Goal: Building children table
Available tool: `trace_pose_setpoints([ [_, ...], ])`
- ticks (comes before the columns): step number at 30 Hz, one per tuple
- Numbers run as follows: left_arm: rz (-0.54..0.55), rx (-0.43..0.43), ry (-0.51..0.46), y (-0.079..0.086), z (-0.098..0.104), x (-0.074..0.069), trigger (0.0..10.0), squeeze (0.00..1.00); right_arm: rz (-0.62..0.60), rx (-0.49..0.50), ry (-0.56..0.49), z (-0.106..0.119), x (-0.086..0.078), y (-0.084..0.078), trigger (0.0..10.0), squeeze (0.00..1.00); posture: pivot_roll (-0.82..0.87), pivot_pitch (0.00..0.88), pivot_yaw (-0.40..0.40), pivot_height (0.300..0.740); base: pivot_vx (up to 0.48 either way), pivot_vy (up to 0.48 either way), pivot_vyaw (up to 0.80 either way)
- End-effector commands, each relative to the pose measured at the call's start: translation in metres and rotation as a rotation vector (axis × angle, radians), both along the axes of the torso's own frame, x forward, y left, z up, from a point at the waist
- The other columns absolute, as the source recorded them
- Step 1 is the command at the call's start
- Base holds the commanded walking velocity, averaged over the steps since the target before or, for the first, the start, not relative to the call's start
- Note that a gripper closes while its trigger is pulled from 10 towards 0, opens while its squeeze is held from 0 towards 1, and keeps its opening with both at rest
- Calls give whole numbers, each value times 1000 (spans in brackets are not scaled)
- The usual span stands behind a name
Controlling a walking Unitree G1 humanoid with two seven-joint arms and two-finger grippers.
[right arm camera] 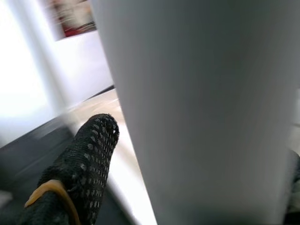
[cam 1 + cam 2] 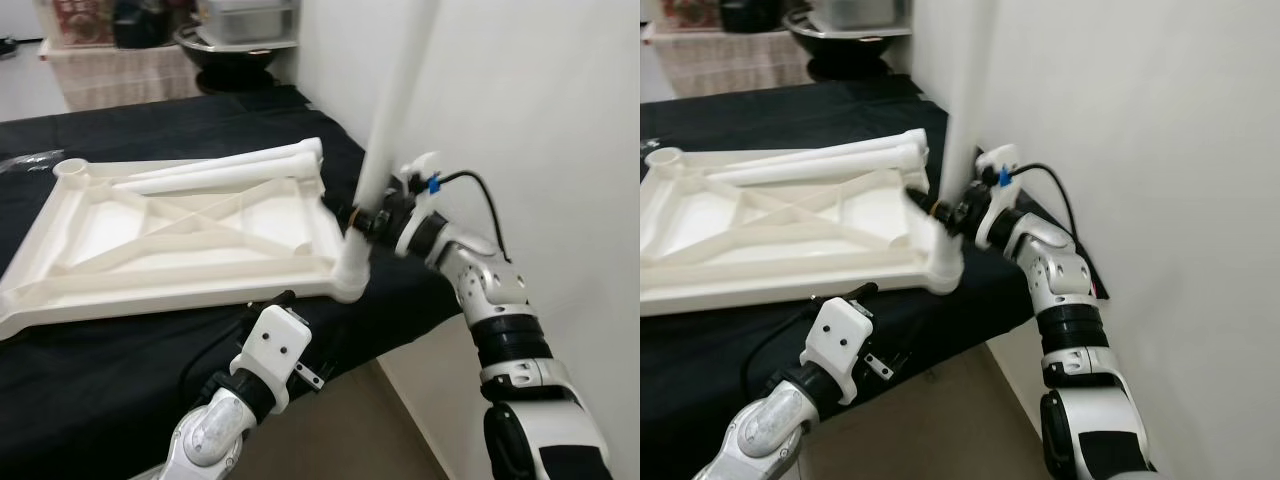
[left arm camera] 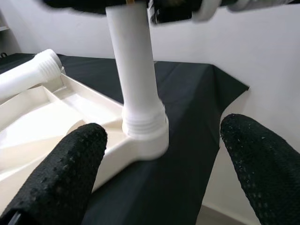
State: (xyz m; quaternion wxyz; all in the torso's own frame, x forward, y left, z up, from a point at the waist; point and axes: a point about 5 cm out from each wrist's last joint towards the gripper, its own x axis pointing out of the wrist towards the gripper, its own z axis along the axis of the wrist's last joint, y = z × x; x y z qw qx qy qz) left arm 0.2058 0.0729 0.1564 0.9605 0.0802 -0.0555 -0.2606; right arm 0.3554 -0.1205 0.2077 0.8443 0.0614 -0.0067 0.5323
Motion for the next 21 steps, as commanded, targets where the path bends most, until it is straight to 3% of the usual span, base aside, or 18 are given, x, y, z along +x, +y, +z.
trace_pose_setpoints([
  [1,11,0,-5,1,0,0,10000,0,135,-6,-4,3,-5,10,10000,0,54,20,-93,740,0,0,0],
  [5,14,1,-6,1,0,0,10000,0,200,-18,-3,4,-3,12,10000,0,59,17,-96,740,0,0,0],
  [8,10,4,-5,1,-1,-1,10000,0,257,-34,-26,5,-1,24,10000,0,67,11,-98,740,0,0,0],
  [9,8,5,-5,1,-1,-1,10000,0,271,-47,-27,4,1,34,0,0,67,11,-98,740,0,0,0],
  [13,7,5,-6,0,-2,-1,10000,0,270,-47,-27,3,2,37,0,0,68,3,-101,740,0,0,0],
  [21,7,5,-6,1,-2,0,10000,0,84,-28,-70,1,10,40,0,0,60,0,-95,740,0,0,0],
])
